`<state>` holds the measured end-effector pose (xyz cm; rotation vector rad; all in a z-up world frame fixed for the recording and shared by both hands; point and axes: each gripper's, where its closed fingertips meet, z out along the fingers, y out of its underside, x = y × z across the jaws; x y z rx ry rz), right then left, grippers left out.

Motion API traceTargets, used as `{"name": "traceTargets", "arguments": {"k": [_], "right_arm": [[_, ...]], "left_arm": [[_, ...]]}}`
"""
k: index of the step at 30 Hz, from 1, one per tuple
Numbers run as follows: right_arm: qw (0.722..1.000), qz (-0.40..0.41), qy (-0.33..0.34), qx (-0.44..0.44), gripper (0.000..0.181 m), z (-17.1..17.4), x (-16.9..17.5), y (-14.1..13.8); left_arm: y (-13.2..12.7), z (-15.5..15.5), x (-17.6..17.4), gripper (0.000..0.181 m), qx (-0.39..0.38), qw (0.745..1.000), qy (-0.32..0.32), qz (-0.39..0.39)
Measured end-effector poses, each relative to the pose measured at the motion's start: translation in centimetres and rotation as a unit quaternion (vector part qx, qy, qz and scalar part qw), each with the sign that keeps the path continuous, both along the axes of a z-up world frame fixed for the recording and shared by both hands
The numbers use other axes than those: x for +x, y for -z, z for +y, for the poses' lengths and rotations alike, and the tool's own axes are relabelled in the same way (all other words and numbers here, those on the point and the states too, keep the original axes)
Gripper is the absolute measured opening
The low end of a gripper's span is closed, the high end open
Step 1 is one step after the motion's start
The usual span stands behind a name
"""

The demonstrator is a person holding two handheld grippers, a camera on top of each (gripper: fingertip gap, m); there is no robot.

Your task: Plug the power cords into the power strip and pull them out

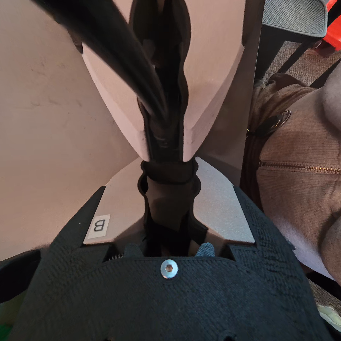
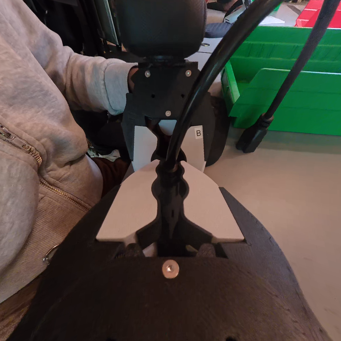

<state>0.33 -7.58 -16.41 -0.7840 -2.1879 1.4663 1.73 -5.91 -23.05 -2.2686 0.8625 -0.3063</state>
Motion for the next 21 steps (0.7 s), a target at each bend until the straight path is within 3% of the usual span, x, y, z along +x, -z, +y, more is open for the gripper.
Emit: {"name": "traceTargets", "arguments": {"k": [10, 21], "right_arm": [[0.999, 0.022, 0.001, -0.029, 0.015, 0.14, 0.45, -0.68], [0.999, 0.032, -0.012, -0.001, 0.015, -0.51, 0.33, -0.26]], "left_arm": [[-0.65, -0.09, 0.23, 0.046, 0.015, 1.000, 0.007, -0.022], [-0.02, -0.20, 0.19, 0.046, 0.002, 1.000, 0.011, 0.006]]}}
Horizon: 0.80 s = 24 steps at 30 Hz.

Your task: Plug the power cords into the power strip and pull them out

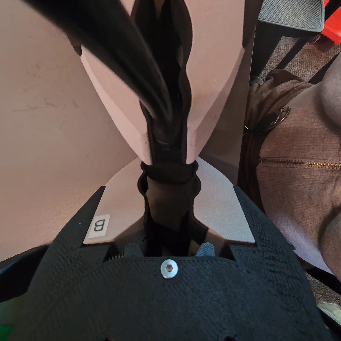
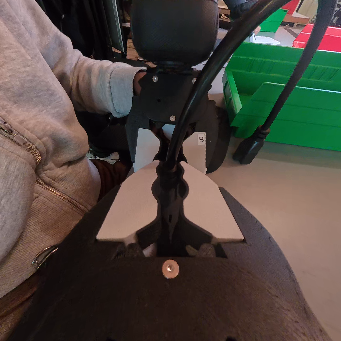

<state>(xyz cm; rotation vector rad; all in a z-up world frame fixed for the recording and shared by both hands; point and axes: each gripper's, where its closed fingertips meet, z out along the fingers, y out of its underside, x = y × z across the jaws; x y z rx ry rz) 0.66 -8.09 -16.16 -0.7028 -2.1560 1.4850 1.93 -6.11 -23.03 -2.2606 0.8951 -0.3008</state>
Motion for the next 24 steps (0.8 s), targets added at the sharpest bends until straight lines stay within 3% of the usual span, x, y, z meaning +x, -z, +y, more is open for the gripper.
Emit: {"name": "traceTargets", "arguments": {"k": [9, 11, 13, 16, 18, 24], "right_arm": [[0.999, -0.027, 0.010, -0.016, 0.017, 0.4, 0.1, -0.3], [0.997, -0.029, 0.019, -0.067, 0.034, 0.9, 0.1, -1.8], [0.995, -0.048, 0.021, -0.082, 0.038, 1.3, 0.4, -1.9], [0.996, -0.067, 0.024, -0.055, 0.039, 1.3, 0.7, -0.5], [0.997, -0.066, 0.019, -0.042, 0.035, 0.9, 0.7, -0.2], [0.999, -0.047, 0.016, 0.022, 0.024, 0.4, 0.6, 1.0]], "left_arm": [[0.0, -0.1, 0.0, 0.045, -0.016, 1.000, 0.002, -0.012], [-0.1, -0.1, 0.0, 0.046, -0.020, 1.000, -0.001, -0.023], [-0.5, -0.1, 0.0, 0.058, -0.015, 0.999, -0.003, -0.044], [-1.9, 0.2, -0.2, 0.058, 0.012, 0.996, -0.017, -0.090], [-2.1, 0.0, 0.0, 0.046, 0.012, 0.995, -0.006, -0.102], [-1.6, -0.2, 0.2, 0.041, 0.015, 0.998, 0.007, -0.068]]}}
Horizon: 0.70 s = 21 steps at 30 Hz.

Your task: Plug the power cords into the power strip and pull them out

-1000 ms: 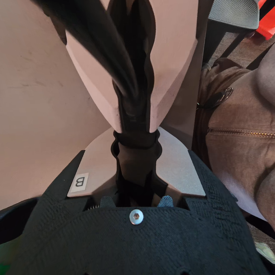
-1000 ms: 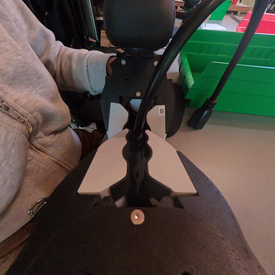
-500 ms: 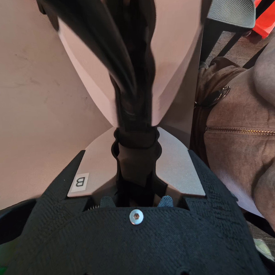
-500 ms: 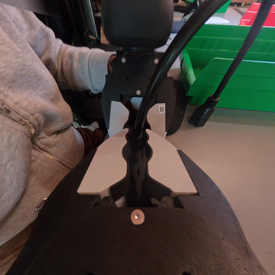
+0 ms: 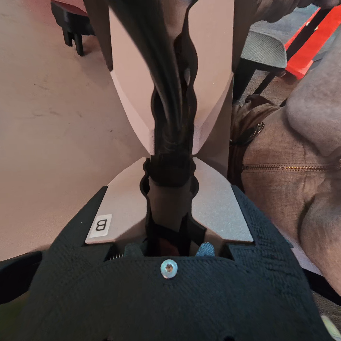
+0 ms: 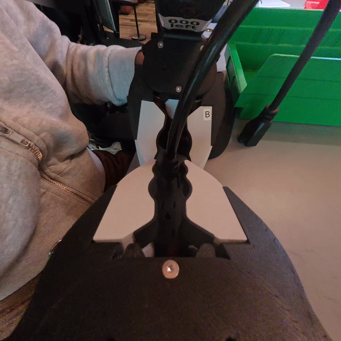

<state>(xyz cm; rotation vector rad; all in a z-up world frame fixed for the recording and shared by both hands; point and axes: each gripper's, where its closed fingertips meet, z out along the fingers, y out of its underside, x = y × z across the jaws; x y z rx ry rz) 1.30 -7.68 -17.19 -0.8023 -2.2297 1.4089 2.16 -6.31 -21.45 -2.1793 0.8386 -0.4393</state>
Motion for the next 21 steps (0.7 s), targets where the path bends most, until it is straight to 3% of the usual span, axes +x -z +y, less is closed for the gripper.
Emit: {"name": "traceTargets", "arguments": {"k": [21], "right_arm": [[1.000, 0.022, 0.002, 0.003, 0.023, 0.18, -0.09, -0.19]], "left_arm": [[0.18, 0.01, -0.03, 0.041, -0.016, 1.000, -0.002, -0.003]]}}
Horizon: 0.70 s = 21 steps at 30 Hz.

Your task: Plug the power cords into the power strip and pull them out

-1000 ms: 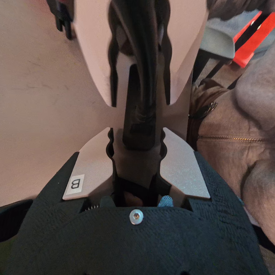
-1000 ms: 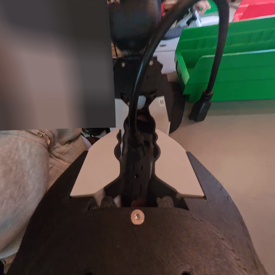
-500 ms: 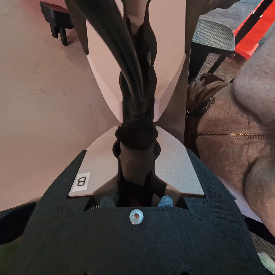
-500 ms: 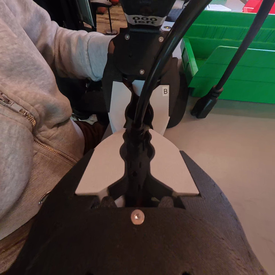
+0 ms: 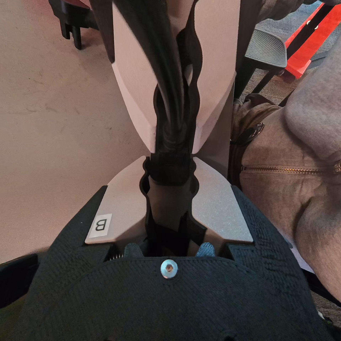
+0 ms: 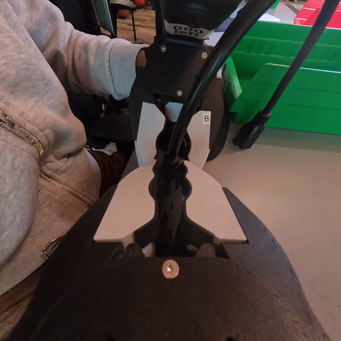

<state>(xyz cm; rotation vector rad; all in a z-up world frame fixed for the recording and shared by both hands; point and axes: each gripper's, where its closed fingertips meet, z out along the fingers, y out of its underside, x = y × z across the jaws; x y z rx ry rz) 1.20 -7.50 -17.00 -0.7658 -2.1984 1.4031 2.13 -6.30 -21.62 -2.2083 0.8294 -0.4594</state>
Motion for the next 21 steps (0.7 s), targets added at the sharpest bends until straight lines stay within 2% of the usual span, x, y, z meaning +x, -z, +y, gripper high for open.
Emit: {"name": "traceTargets", "arguments": {"k": [4, 8, 13, 14, 16, 17, 19, 21], "right_arm": [[1.000, 0.009, -0.005, 0.009, 0.022, -0.4, -0.2, -0.1], [0.999, 0.012, -0.014, -0.032, 0.014, -0.6, 0.0, -0.6], [0.999, 0.020, -0.021, -0.015, 0.016, -0.7, 0.2, -0.5], [0.999, 0.013, -0.025, -0.021, 0.020, -0.7, 0.3, -0.6], [1.000, -0.019, -0.019, -0.011, 0.043, -0.5, 0.4, 0.1], [0.999, -0.035, -0.023, 0.005, 0.047, -0.7, 0.6, 0.9], [0.999, -0.030, -0.023, 0.038, 0.037, -0.8, 0.6, 1.5], [0.999, -0.029, -0.015, 0.029, 0.035, -0.7, 0.4, 1.4]], "left_arm": [[0.0, -0.1, 0.1, 0.041, -0.004, 1.000, 0.005, 0.002], [0.0, -0.2, 0.3, 0.041, -0.002, 1.000, 0.014, -0.003], [0.0, -0.3, 0.4, 0.041, 0.002, 1.000, 0.018, 0.002], [0.0, -0.3, 0.3, 0.041, 0.000, 1.000, 0.016, 0.002], [0.0, -0.3, 0.3, 0.041, 0.002, 1.000, 0.015, 0.002], [-0.1, -0.3, 0.3, 0.041, 0.003, 1.000, 0.015, 0.004], [-0.1, -0.3, 0.3, 0.041, 0.004, 1.000, 0.014, 0.006], [-0.1, -0.2, 0.2, 0.041, 0.005, 1.000, 0.011, 0.002]]}}
